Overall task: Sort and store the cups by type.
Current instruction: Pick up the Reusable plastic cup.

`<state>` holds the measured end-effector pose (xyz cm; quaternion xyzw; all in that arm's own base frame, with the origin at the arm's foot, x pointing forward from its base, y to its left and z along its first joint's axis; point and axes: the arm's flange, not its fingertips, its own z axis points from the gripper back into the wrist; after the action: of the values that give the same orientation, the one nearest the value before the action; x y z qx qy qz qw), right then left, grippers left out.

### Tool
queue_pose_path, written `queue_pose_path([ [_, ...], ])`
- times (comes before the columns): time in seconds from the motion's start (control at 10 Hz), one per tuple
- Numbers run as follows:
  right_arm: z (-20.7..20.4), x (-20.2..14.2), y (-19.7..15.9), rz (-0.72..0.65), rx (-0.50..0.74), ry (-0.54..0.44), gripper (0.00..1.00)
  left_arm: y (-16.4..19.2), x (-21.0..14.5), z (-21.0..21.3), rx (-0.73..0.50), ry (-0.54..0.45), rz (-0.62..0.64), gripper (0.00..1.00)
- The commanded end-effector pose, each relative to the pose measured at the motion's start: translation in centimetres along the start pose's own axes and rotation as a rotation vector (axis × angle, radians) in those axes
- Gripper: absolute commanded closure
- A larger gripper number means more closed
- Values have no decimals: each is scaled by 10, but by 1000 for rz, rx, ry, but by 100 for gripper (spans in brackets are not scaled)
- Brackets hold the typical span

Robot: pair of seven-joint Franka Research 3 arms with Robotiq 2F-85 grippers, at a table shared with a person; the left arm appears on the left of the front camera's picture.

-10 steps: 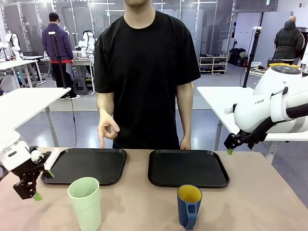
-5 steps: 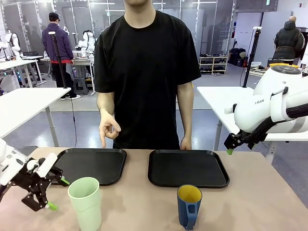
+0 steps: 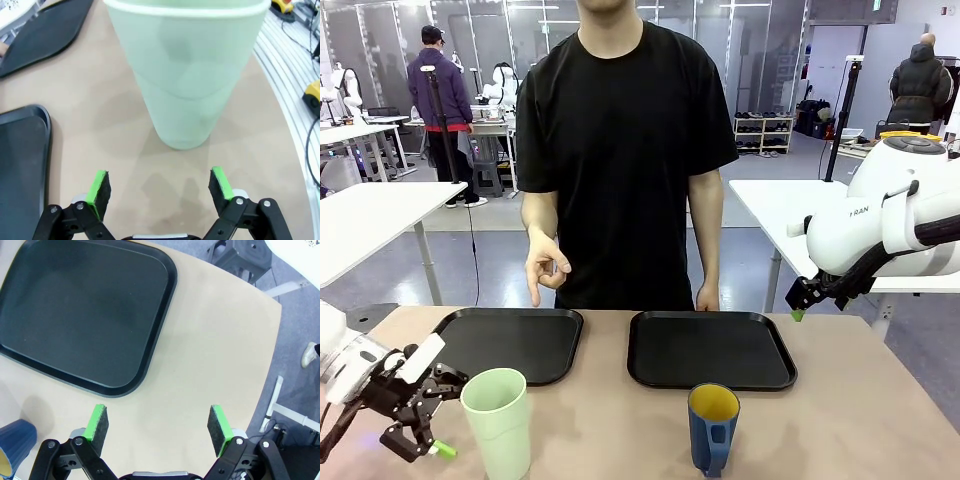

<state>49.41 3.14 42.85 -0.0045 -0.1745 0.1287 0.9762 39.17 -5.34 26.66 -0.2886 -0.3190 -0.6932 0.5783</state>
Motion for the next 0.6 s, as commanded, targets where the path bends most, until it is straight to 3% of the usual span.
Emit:
queue_pose_path([
  [0.0, 1, -1, -1, -3, -1, -7, 0, 9, -4, -4, 7, -117, -17, 0],
  [0.1, 1, -1, -1, -3, -1, -7, 0, 10, -4, -6, 9, -127, -10, 0],
  [0.2, 1, -1, -1, -3, -1, -7, 0, 3, 1, -2, -3, -46, 0, 0],
  [0.5, 1, -1, -1, -3, -1, -7, 0, 5, 0, -3, -7, -74, 2, 0],
])
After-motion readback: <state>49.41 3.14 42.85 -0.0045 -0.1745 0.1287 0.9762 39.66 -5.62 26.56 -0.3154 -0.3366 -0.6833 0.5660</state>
